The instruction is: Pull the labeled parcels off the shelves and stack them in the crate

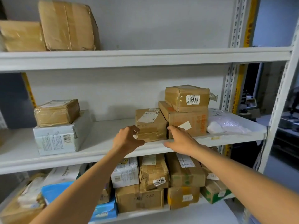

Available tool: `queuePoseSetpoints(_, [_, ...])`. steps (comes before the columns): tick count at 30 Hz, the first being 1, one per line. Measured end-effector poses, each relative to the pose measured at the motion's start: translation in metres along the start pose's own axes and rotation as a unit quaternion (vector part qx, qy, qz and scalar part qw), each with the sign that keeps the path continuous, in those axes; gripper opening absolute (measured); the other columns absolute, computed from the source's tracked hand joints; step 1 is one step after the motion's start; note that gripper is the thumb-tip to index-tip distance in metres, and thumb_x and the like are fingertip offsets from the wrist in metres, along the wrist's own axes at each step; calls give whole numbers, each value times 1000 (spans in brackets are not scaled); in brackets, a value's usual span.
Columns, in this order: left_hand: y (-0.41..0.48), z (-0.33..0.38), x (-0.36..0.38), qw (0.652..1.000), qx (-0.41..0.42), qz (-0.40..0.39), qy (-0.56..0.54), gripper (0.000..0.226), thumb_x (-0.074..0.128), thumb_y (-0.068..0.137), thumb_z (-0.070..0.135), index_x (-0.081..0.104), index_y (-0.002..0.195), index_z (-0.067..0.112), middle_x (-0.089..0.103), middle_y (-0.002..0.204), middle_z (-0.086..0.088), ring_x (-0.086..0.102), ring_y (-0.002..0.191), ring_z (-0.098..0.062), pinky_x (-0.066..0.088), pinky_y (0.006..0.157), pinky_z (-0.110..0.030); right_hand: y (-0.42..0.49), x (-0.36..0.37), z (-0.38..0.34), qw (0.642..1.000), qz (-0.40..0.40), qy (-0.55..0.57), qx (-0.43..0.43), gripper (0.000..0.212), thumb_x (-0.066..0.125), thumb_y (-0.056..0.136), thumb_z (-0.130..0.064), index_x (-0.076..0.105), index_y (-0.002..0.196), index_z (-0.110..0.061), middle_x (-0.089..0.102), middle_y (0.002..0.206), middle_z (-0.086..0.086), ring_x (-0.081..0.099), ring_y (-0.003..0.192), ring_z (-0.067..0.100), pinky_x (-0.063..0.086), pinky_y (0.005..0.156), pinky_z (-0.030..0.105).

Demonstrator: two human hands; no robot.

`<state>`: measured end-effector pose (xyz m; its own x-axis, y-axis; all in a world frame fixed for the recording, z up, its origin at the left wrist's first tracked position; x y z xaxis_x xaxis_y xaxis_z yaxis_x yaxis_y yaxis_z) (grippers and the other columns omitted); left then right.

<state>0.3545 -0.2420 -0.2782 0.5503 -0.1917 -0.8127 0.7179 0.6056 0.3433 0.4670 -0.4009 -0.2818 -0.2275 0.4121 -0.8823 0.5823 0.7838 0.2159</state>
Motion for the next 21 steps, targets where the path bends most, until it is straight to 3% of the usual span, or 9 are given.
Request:
queuePoseSetpoints(3, [14,-12,2,1000,3,-2,3,53,80,73,35,61,122,28,63,120,4,59,107,-17,50,83,-30,12,5,8,999,-5,17,30,76,67,89,-28,25,150,-10,36,151,6,35,138,23,34,107,33])
queuePoseSetpoints(7, [37,-32,10,1000,-7,-18,-12,70,84,69,32,53,132,24,61,126,1,58,113,-19,49,85,-31,33,13,16,997,1,48,63,79,71,84,-26,28,149,-12,39,149,6,44,131,23,41,101,32])
queuePoseSetpoints(12, [57,-42,31,991,-21,-63,-120,88,87,66,17,44,142,18,56,136,-9,54,123,-26,49,91,-32,54,27,24,993,12,69,100,91,73,82,-28,18,152,-9,31,153,10,37,137,26,38,108,35])
queuePoseSetpoints(15, [62,-41,41,982,-28,-70,-173,90,85,65,7,42,144,16,55,137,-10,54,124,-27,50,95,-34,68,29,27,989,34,85,114,71,73,77,-20,37,137,-5,49,129,11,53,113,25,48,89,32])
queuePoseSetpoints(17, [63,-40,44,975,-38,-56,-212,83,83,66,1,46,140,13,61,130,-10,61,109,-23,54,83,-26,75,29,31,986,44,103,121,61,73,74,-13,44,127,-5,49,117,9,55,102,24,48,79,31])
queuePoseSetpoints(19, [60,-39,44,968,-52,-38,-243,75,80,69,-2,49,137,11,65,121,-9,62,95,-19,51,61,-12,79,28,36,982,47,127,130,64,73,72,-5,43,128,-6,47,121,10,54,108,26,51,84,33])
queuePoseSetpoints(21, [57,-38,44,962,-62,-25,-265,70,78,71,-4,50,135,10,65,116,-8,62,91,-19,48,52,-8,80,27,38,978,49,151,137,66,73,72,1,40,129,-8,46,120,9,53,107,24,53,89,37])
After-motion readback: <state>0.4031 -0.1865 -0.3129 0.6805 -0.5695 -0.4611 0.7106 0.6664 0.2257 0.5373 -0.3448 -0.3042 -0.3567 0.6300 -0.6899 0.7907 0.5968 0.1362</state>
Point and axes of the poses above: each hand's wrist, its own y-axis towards the middle knuckle, its own x-axis out of the palm, z = x × y, the point moved 9 cm from there along y, towards the middle knuckle
